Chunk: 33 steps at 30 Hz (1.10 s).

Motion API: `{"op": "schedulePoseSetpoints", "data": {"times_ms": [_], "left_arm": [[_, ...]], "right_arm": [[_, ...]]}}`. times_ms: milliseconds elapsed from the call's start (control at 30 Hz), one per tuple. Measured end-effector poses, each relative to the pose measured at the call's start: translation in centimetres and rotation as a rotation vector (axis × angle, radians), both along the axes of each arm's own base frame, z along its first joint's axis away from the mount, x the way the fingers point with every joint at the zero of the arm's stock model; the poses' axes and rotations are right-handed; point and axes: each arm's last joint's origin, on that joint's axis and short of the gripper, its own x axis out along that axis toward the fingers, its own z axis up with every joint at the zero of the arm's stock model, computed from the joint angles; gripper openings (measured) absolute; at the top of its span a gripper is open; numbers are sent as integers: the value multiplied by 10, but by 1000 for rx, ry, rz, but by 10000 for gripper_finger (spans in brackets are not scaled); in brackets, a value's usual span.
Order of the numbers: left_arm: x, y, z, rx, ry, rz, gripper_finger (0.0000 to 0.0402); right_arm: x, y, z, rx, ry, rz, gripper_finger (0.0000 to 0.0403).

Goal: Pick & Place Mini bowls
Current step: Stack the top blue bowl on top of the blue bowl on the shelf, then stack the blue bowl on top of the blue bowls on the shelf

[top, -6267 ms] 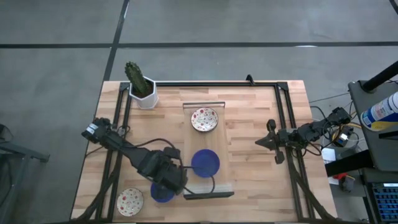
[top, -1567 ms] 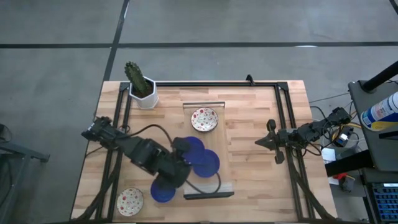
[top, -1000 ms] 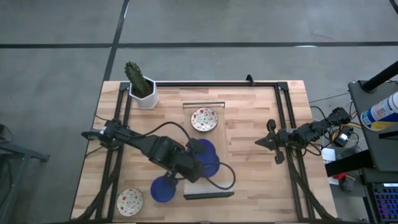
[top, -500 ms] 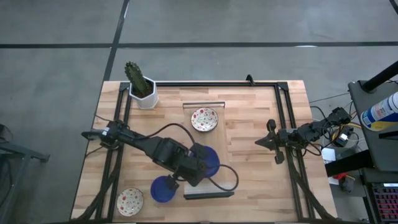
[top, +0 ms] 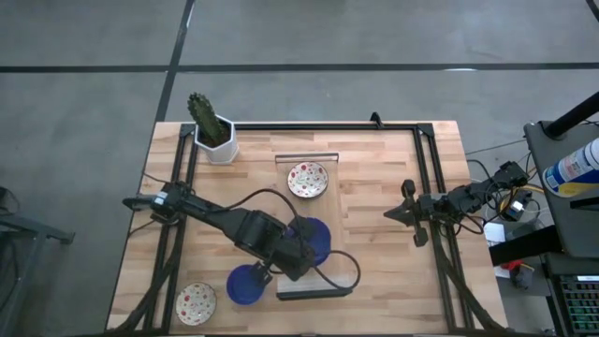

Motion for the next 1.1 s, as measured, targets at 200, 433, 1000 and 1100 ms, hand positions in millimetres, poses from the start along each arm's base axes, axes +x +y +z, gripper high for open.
{"op": "schedulePoseSetpoints", "data": {"times_ms": [200, 433, 1000, 1100], "left_arm": [[0, 1, -1, -14, 17, 4, 32], [0, 1, -1, -16, 16, 19, 63], [-16, 3, 14, -27, 40, 186, 71], [-22, -2, 13, -35, 73, 210, 71]], "right_arm": [[0, 0, 0, 0, 0, 0, 8], [0, 0, 0, 0, 0, 0, 8], [0, 0, 0, 0, 0, 0, 8], [0, 0, 0, 0, 0, 0, 9]]}}
